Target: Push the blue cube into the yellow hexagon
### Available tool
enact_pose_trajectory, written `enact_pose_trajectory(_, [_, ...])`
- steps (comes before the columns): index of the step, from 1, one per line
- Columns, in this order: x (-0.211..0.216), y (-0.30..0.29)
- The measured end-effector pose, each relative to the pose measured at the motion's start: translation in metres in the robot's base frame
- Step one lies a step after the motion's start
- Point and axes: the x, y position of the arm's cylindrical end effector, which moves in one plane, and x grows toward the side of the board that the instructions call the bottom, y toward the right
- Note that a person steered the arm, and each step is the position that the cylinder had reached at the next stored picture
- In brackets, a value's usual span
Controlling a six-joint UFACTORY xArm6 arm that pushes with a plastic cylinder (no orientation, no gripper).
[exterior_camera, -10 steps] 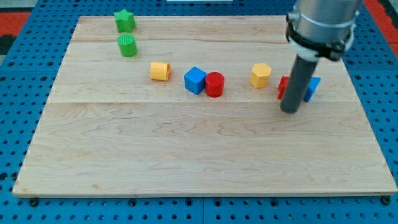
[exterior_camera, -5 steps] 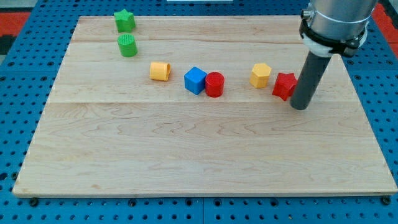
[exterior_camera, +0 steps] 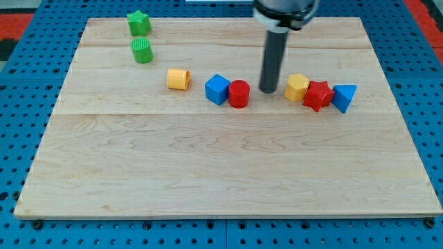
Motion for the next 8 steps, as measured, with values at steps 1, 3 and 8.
enact_pose_trajectory(1, [-0.002, 0.071])
enact_pose_trajectory(3, [0.099, -0.057])
enact_pose_trajectory(8, [0.036, -0.044])
